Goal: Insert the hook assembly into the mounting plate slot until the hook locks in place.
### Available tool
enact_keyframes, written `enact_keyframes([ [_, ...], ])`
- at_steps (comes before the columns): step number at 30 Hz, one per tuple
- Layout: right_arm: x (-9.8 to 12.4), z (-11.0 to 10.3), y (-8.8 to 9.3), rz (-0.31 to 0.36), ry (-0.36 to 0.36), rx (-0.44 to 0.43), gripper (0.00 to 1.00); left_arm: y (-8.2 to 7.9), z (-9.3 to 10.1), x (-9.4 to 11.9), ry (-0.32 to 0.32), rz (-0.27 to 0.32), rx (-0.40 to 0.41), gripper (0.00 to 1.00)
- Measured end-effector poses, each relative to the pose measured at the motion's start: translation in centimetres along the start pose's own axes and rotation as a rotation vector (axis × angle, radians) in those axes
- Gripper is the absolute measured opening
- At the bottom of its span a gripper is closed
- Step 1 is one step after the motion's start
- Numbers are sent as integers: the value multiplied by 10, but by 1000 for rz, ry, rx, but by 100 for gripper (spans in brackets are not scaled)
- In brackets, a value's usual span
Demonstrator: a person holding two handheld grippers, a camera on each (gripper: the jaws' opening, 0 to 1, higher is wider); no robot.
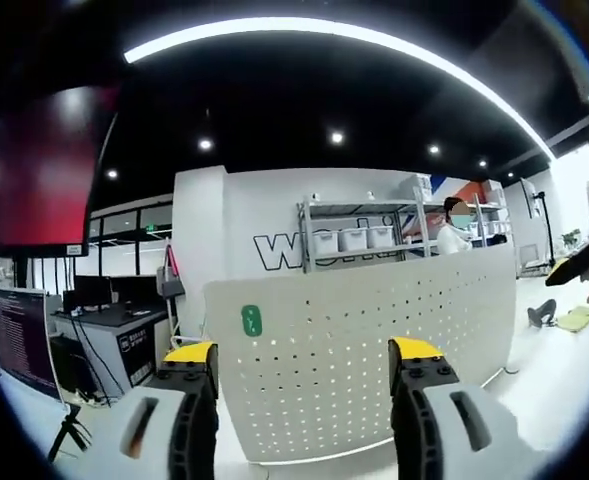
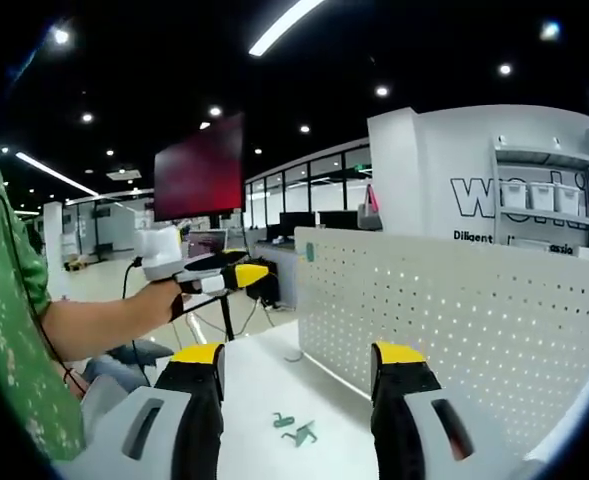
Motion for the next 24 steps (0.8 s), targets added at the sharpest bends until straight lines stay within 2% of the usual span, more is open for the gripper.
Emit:
enact_keyframes([
  [11,9,-10,7,-12,0,-4,59,8,11,30,10,-16,13,70],
  [20,14,-18,20,-31,-8,-21,59,34,23,56,28,-78,21,69],
  [24,16,-20,25,-42,-8,-25,59,41,25,64,32,-96,26,69],
])
Point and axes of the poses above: the point that each gripper's makers call its tool centre point, and the gripper's own axes: x roughly backward along the fingers, z roughly to its right, y roughly out of its underside, the point moved 5 cm from there along x, roughly backward along the fingers, and after that the axes turned 7 degrees about x, right-handed, at the moved point
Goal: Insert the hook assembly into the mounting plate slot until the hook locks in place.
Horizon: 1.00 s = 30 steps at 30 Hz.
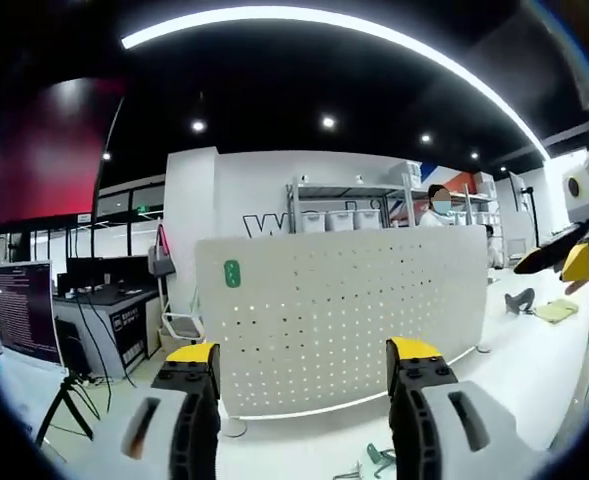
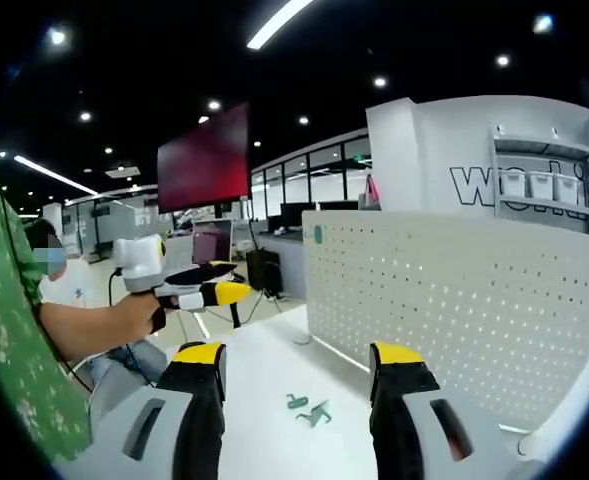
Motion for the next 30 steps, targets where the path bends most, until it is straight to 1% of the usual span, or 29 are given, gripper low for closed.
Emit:
enact_keyframes([
  [6,2,-3,2,-5,-1,2,58,3,2,10,-3,-4,17,69],
  [10,2,-5,4,-8,0,1,58,9,4,16,-3,-11,28,68],
  [13,2,-6,7,-14,-2,-1,58,13,4,17,-4,-23,34,68],
  [24,-3,-3,10,-20,-6,-7,57,15,4,15,-3,-29,34,68],
  [30,-11,0,20,-36,-16,-20,56,18,4,14,-1,-38,32,67],
])
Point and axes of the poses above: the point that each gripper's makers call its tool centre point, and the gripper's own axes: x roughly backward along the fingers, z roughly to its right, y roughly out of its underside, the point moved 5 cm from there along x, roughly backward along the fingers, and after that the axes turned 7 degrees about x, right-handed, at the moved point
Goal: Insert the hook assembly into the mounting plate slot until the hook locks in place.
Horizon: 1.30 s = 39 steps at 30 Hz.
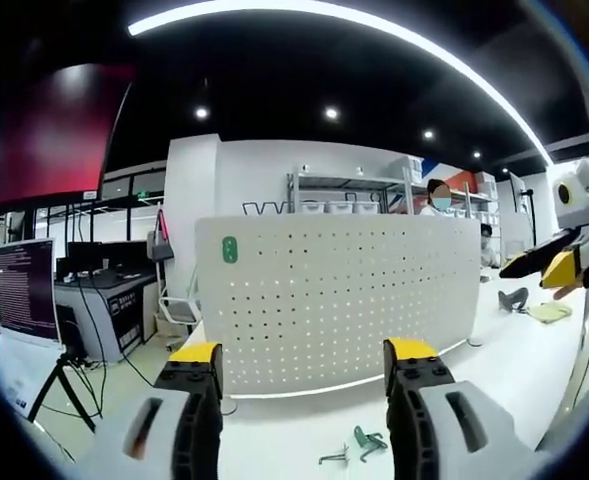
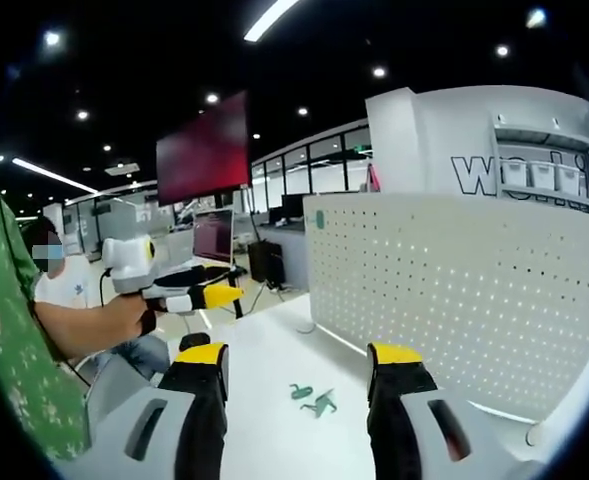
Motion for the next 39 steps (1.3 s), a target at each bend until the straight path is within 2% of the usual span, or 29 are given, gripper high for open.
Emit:
enact_keyframes([
  [13,-23,7,30,-55,-20,-55,54,8,0,-1,1,-22,2,66],
  [21,-34,12,47,-94,-19,-76,53,19,1,0,0,-50,5,66],
  [39,-55,17,81,-169,-22,-102,51,63,12,-2,44,-199,7,65],
])
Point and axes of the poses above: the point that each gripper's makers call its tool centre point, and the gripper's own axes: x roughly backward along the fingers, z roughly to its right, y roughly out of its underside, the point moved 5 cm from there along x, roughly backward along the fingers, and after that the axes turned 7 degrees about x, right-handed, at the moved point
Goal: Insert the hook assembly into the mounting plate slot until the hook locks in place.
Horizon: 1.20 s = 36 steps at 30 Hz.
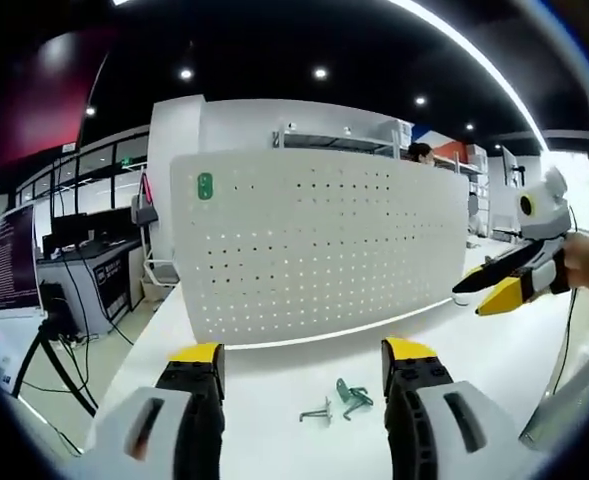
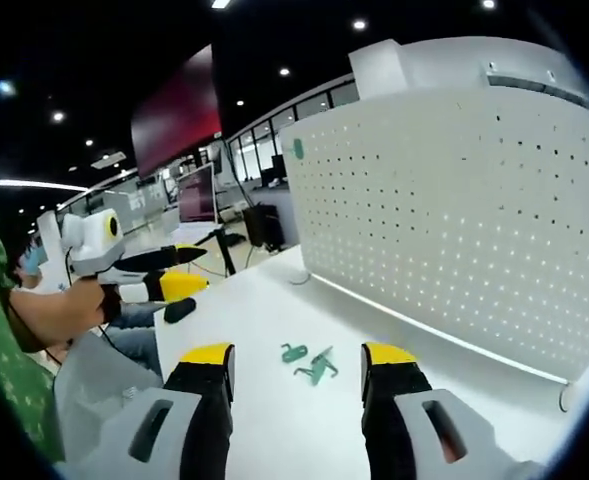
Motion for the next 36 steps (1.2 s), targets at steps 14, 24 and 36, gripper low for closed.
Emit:
enact_keyframes([
  [14,-34,7,30,-87,-6,12,49,30,1,-7,21,-93,14,63],
  [24,-62,14,51,-142,-15,12,45,38,1,-9,29,-113,20,63],
  [36,-89,11,73,-208,-33,39,39,45,3,-11,37,-133,26,63],
])
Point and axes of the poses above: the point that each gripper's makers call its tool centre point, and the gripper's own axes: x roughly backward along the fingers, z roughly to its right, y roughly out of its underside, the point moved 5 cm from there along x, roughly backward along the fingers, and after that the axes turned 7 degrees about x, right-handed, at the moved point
